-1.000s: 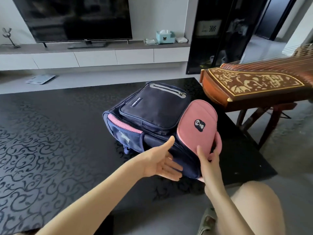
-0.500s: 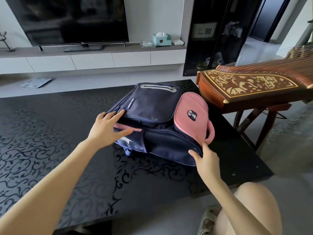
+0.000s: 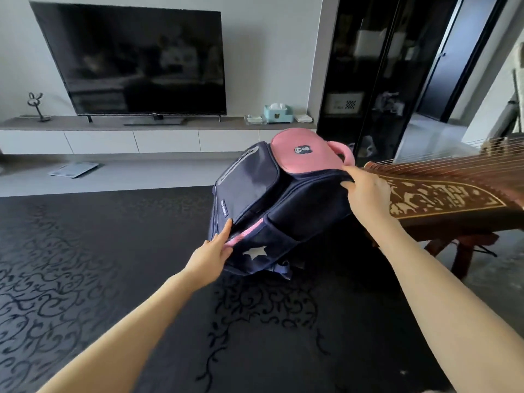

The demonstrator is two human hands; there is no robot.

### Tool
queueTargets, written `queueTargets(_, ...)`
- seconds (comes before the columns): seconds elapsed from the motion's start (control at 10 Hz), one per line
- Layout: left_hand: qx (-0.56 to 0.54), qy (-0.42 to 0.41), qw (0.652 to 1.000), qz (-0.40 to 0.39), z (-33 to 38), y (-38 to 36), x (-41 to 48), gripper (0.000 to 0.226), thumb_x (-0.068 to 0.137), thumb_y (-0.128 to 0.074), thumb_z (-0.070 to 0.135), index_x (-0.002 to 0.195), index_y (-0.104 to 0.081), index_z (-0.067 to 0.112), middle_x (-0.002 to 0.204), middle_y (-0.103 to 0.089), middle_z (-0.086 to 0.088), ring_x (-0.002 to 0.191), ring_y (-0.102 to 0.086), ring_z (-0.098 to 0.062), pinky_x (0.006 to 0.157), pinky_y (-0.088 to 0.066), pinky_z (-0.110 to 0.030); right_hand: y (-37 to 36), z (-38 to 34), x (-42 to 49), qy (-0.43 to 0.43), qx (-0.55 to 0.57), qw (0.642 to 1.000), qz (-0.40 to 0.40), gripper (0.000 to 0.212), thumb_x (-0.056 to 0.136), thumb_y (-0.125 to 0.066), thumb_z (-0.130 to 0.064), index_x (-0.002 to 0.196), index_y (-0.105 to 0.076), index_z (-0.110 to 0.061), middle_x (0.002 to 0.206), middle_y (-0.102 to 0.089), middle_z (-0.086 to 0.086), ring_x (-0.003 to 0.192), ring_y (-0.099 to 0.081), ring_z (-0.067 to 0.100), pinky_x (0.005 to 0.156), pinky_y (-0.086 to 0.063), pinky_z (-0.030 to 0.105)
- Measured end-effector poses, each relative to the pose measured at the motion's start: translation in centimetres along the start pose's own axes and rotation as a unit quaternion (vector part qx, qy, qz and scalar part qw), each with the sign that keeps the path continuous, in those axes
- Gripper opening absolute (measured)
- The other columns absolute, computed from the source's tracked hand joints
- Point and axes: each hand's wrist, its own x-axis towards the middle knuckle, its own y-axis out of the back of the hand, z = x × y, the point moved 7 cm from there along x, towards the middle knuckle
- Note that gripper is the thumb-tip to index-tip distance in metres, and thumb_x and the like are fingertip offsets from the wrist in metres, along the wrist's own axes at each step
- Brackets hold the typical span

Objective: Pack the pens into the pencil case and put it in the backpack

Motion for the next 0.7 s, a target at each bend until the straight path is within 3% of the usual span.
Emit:
queueTargets(0.1, -0.047, -0.008, 0.999, -0.018, 2.5, -3.1, 1.7, 0.061, 0.099, -0.034, 0.019, 0.146, 0.001, 0.036, 0.134, -0.048, -0.022, 0.127, -0.035, -0.045, 0.101, -0.033, -0.038, 0.4, 1.8, 3.3, -0.008, -0.025, 0.999, 0.023, 0.037, 0.094, -0.047, -0.006, 0.127, -0.056, -0.020, 0.114, -0.067, 0.012, 0.107, -0.058, 0.033, 0.085, -0.041, 0.034)
queueTargets(0.3, 0.017, -0.050, 0.998, -0.014, 7.1, -4.8, 4.2, 0.062, 0.100, -0.027, 0.011, 0.147, 0.007, 0.034, 0.155, -0.012, -0.015, 0.141, -0.002, -0.041, 0.099, -0.036, -0.038, -1.7, 7.8, 5.3, -0.112, -0.135, 0.982, -0.064, 0.052, 0.092, -0.039, -0.002, 0.141, -0.035, -0.017, 0.128, -0.055, 0.018, 0.114, -0.053, 0.038, 0.091, -0.046, 0.043)
queueTargets(0.4, 0.041, -0.040, 0.998, -0.027, 6.8, -5.3, 4.7, 0.068, 0.098, -0.028, 0.004, 0.146, 0.009, 0.036, 0.156, -0.009, -0.014, 0.141, -0.001, -0.042, 0.101, -0.035, -0.037, -2.2, 9.0, 4.6, -0.102, -0.164, 0.977, -0.094, 0.067, 0.091, -0.044, -0.006, 0.148, -0.014, -0.024, 0.131, -0.051, 0.017, 0.112, -0.055, 0.036, 0.088, -0.048, 0.044)
queueTargets(0.5, 0.018, -0.063, 0.996, -0.057, 6.5, -4.8, 4.4, 0.077, 0.094, -0.028, -0.003, 0.142, 0.012, 0.041, 0.156, -0.011, -0.007, 0.141, -0.011, -0.037, 0.101, -0.034, -0.030, -0.7, 7.4, 3.7, -0.086, -0.189, 0.974, -0.090, 0.075, 0.088, -0.050, -0.008, 0.148, -0.008, -0.026, 0.127, -0.052, 0.017, 0.107, -0.057, 0.037, 0.084, -0.048, 0.043)
queueTargets(0.6, -0.032, -0.033, 0.996, -0.074, 5.4, -2.8, 3.8, 0.060, 0.098, -0.030, 0.005, 0.149, -0.005, 0.024, 0.135, -0.047, -0.016, 0.091, -0.057, -0.022, 0.072, -0.041, -0.024, 0.4, 5.0, 2.6, -0.069, -0.162, 0.983, -0.045, 0.058, 0.086, -0.053, -0.007, 0.139, -0.035, -0.017, 0.123, -0.056, 0.015, 0.104, -0.057, 0.035, 0.080, -0.048, 0.039)
queueTargets(0.7, -0.095, -0.018, 0.995, -0.007, 5.1, 1.0, 2.9, 0.058, 0.097, -0.034, 0.010, 0.148, -0.011, 0.025, 0.125, -0.057, -0.013, 0.088, -0.053, -0.022, 0.071, -0.039, -0.025, 1.2, 1.2, 0.9, -0.021, -0.011, 0.998, -0.059, 0.030, 0.088, -0.055, -0.010, 0.117, -0.063, -0.015, 0.120, -0.063, 0.005, 0.107, -0.059, 0.026, 0.088, -0.046, 0.034)
